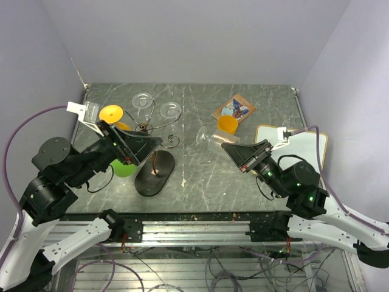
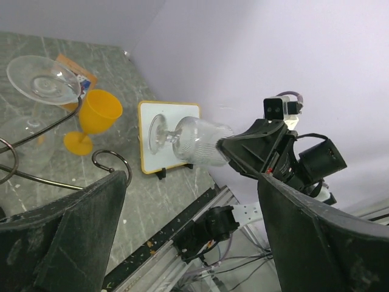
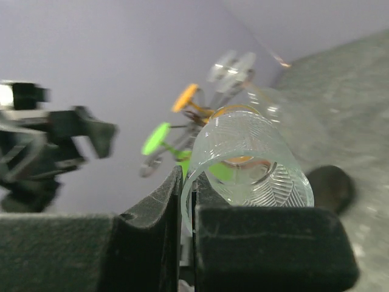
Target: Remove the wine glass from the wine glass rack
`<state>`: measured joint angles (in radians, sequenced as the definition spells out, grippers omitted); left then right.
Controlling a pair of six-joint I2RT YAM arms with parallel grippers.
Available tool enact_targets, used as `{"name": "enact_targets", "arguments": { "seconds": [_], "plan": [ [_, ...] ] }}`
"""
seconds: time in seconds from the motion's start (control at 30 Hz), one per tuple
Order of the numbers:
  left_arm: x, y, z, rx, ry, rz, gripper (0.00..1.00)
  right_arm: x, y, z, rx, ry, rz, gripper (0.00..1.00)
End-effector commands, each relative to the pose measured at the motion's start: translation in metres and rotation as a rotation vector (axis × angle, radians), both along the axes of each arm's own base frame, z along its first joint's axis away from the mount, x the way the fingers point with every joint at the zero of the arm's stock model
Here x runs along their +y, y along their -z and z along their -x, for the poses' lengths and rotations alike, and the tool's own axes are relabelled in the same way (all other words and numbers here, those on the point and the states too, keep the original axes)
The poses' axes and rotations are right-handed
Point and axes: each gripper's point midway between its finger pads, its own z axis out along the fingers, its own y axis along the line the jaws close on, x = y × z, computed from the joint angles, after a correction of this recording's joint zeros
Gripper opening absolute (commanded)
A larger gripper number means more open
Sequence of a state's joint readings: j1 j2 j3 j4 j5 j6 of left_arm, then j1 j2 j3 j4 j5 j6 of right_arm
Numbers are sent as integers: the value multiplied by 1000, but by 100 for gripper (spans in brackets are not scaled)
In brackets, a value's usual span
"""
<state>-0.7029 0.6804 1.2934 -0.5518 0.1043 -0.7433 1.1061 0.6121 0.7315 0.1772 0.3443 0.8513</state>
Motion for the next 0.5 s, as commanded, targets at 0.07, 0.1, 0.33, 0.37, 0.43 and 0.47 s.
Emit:
{"name": "enact_targets", "arguments": {
  "seconds": [0.07,0.1,0.33,0.37,0.43,0.47],
  "plan": [
    [21,-15,4,-58,-66,-48,98,-30,87,-20,184,174,531,0],
    [24,-16,5,-63,-74,-50,98,-33,103,-20,218,180,619,0],
    [38,-18,9,-80,-121,-77,98,-42,182,-30,297,204,1078,0],
    [40,-19,9,-81,-125,-83,98,-43,188,-35,300,210,1114,0],
    [44,-17,9,-77,-138,-106,98,-46,202,-51,326,213,1178,0],
    [46,-17,10,-76,-146,-112,97,-40,207,-57,334,156,1171,0]
  ]
}}
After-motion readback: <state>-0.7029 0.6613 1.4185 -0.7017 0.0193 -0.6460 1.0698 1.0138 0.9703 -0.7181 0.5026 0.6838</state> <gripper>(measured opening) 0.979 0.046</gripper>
